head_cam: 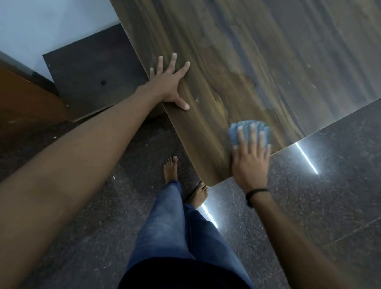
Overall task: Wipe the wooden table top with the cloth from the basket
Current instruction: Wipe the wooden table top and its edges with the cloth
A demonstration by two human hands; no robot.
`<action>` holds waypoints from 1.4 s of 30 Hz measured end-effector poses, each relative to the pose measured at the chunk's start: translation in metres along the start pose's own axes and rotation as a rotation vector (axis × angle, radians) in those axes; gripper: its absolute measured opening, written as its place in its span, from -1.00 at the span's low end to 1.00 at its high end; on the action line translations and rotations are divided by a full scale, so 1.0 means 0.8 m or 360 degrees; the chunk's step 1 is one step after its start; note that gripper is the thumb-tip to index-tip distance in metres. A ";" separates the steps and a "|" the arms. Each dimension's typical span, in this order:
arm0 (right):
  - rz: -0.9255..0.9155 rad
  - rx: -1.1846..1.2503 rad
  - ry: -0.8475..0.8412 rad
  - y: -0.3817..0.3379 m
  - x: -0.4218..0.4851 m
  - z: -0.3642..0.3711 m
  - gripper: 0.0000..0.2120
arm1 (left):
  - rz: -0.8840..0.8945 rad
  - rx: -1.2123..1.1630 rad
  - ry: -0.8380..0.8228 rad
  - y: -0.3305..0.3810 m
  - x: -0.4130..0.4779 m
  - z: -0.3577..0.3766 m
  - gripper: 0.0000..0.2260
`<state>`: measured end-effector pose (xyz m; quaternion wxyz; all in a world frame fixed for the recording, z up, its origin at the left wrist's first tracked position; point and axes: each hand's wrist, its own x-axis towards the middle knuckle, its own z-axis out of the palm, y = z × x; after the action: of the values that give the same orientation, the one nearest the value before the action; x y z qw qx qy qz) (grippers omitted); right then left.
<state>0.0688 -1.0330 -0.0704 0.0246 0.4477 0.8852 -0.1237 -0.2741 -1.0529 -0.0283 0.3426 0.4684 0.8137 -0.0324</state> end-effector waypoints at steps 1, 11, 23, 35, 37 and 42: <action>-0.0141 -0.0013 -0.0057 -0.012 -0.019 0.005 -0.49 | -0.0007 -0.0002 -0.0010 0.003 -0.001 -0.002 0.21; -0.0403 -0.0030 -0.0148 -0.053 0.085 -0.004 -0.47 | -0.0176 -0.0167 0.0115 0.062 -0.113 0.104 0.21; -0.1103 -0.0196 -0.0328 -0.163 0.242 -0.021 -0.46 | -0.0166 -0.0109 0.0189 0.069 -0.136 0.144 0.19; -0.1099 -0.0077 -0.0398 -0.361 0.372 -0.003 -0.48 | -0.0214 -0.0151 0.0268 0.073 -0.137 0.148 0.19; -0.1053 -0.0053 -0.0419 -0.391 0.404 -0.004 -0.48 | -0.0238 -0.0167 0.0265 0.073 -0.136 0.145 0.19; -0.1008 -0.0043 -0.0449 -0.452 0.481 -0.007 -0.47 | -0.0234 -0.0120 0.0228 0.070 -0.131 0.146 0.19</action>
<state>-0.4498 -0.9341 -0.0533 0.1130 0.1288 0.9697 -0.1741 -0.1338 -1.1430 -0.0408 0.2977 0.3953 0.8689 0.0067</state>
